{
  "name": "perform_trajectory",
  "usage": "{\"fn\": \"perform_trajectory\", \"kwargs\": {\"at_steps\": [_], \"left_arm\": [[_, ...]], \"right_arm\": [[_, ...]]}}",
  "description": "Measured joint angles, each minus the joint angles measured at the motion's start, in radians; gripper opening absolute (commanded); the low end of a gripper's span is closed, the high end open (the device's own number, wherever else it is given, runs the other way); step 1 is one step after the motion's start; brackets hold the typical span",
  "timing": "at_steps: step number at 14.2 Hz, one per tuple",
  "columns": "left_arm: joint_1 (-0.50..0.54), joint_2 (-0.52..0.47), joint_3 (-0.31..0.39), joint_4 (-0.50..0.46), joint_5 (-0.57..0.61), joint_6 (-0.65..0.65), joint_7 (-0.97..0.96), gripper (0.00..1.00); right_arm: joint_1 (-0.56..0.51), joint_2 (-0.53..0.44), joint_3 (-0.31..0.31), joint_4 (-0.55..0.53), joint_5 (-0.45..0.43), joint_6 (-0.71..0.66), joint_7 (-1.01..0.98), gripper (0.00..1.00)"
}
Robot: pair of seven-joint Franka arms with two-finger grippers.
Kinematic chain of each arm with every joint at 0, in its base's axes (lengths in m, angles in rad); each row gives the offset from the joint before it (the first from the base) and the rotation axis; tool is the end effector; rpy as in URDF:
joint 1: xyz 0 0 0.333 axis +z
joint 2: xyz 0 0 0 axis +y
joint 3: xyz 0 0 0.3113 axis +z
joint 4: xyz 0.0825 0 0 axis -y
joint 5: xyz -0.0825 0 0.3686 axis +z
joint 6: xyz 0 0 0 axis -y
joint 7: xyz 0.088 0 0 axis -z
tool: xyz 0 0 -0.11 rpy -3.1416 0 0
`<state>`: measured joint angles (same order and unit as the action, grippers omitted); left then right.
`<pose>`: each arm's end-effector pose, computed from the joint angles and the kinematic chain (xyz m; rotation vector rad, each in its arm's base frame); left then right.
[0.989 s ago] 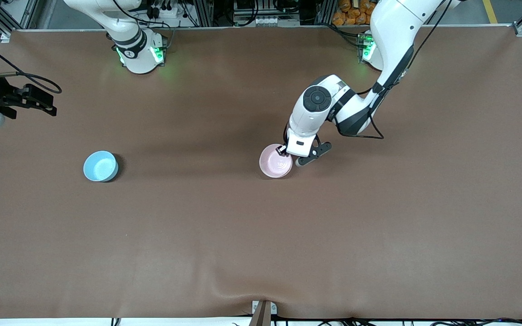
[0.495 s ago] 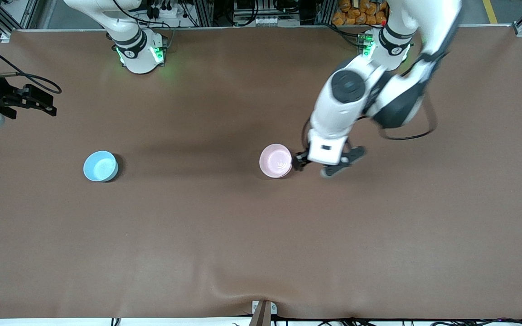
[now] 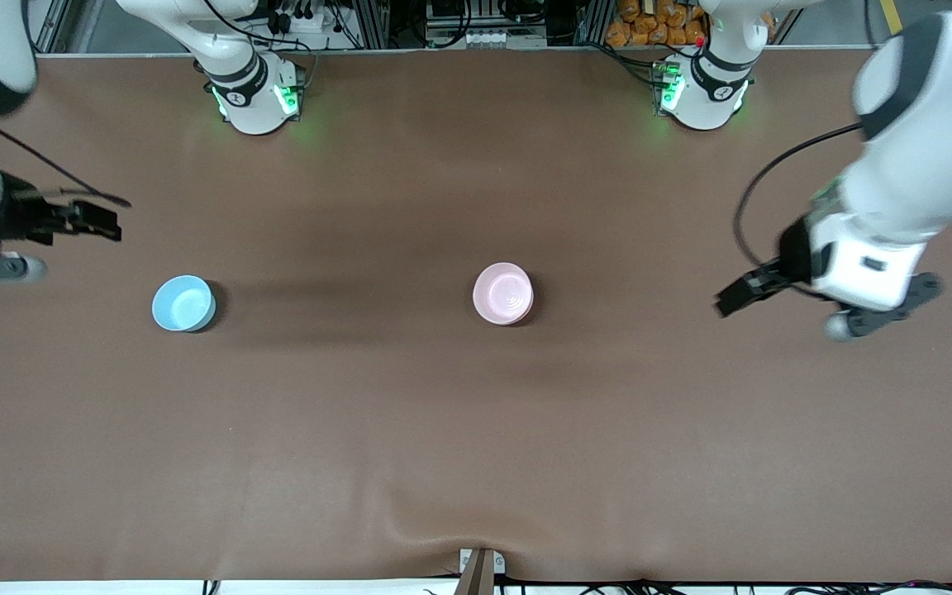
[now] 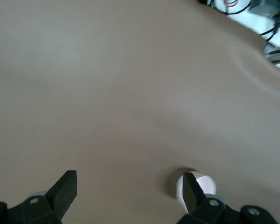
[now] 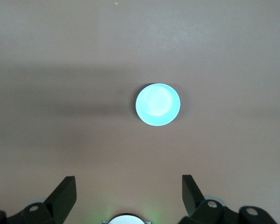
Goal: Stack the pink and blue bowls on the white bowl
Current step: 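Withdraw the left gripper while the right gripper reaches the blue bowl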
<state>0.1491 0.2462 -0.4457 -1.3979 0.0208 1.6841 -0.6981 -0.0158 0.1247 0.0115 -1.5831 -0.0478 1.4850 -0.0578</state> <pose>0.5993 -0.1465 0.5765 2.9720 0.6256 0.0241 0.5585 -0.0083 0.5364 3.0815 0.0845 -0.3469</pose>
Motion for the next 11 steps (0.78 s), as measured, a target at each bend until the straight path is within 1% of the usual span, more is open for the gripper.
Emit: {"fn": "perform_trajectory", "kwargs": {"at_steps": [3, 6, 7, 8, 10, 11], "left_arm": [[0.019, -0.055, 0.000, 0.001, 0.000, -0.079, 0.066, 1.00], [0.034, -0.103, 0.002, 0.001, 0.000, -0.113, 0.110, 1.00], [0.030, -0.112, 0.017, -0.002, 0.000, -0.117, 0.136, 1.00], [0.003, -0.120, 0.065, -0.008, 0.000, -0.118, 0.176, 1.00], [-0.108, -0.131, 0.243, -0.018, 0.000, -0.118, 0.295, 1.00], [-0.139, -0.134, 0.299, -0.023, 0.000, -0.118, 0.337, 1.00]], "right_arm": [[-0.038, 0.094, -0.002, -0.002, -0.023, 0.013, 0.000, 1.00], [-0.116, 0.174, -0.003, -0.043, -0.021, 0.128, -0.037, 1.00], [-0.134, 0.185, -0.004, -0.070, -0.021, 0.173, -0.049, 1.00], [-0.147, 0.189, -0.003, -0.102, -0.021, 0.220, -0.057, 1.00], [-0.175, 0.192, -0.004, -0.180, -0.021, 0.330, -0.112, 1.00], [-0.189, 0.196, -0.004, -0.220, -0.021, 0.383, -0.143, 1.00]]}}
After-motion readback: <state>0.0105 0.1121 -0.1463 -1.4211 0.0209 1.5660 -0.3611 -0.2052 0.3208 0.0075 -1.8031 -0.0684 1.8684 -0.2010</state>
